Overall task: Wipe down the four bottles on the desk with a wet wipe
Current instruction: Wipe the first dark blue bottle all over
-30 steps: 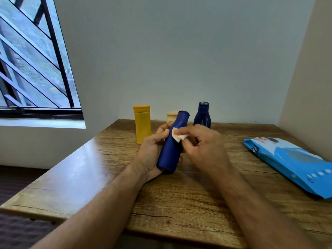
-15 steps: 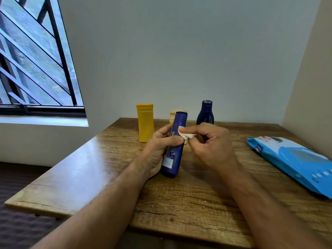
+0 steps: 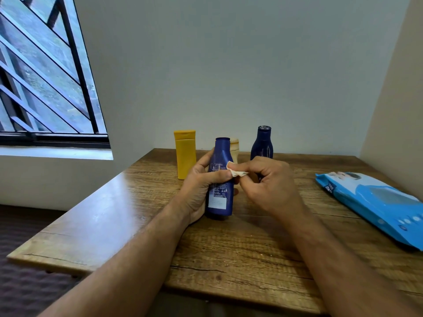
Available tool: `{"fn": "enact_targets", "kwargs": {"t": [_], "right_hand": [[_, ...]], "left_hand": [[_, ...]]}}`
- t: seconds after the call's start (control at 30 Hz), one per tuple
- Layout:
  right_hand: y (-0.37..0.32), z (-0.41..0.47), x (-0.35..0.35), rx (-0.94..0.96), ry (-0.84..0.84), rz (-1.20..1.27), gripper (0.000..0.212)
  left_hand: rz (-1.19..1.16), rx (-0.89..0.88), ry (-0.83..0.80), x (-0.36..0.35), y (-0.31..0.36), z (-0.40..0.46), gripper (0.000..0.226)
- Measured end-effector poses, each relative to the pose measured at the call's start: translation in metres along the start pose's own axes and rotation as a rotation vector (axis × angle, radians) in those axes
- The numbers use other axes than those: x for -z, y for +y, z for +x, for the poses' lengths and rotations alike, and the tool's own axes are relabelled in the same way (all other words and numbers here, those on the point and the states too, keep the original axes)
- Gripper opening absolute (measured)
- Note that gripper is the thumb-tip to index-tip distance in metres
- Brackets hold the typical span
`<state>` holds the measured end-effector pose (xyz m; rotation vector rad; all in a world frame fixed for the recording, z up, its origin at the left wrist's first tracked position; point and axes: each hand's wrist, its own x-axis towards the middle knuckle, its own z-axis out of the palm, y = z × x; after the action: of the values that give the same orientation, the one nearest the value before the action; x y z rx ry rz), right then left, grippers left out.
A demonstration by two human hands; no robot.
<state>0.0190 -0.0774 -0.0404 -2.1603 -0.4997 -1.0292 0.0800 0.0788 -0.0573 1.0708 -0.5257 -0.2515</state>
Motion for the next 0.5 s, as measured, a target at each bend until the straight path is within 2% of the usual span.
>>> {"fn": "enact_targets", "kwargs": {"t": [0.17,0.3,0.5], "right_hand": [[-0.0010,0.0018,-0.0019,-0.042,0.028,0.025,0.031],[-0.0045,0.0023,-0.0031,-0.027,0.033,-0.007,0.033],[-0.0073,-0.0038,-0.0026,-0.042,-0.290,-0.009,0.023]], "left_hand": [[-0.093,0.064,-0.029,-0.0041,0.0042,-0.0041,0.045],[-0.104,0.065,0.002,-0.0034,0.0038,-0.0026,0.041],[-0.173,-0.002,0.044,-0.0013,0.0068,-0.0009,0.042]]}}
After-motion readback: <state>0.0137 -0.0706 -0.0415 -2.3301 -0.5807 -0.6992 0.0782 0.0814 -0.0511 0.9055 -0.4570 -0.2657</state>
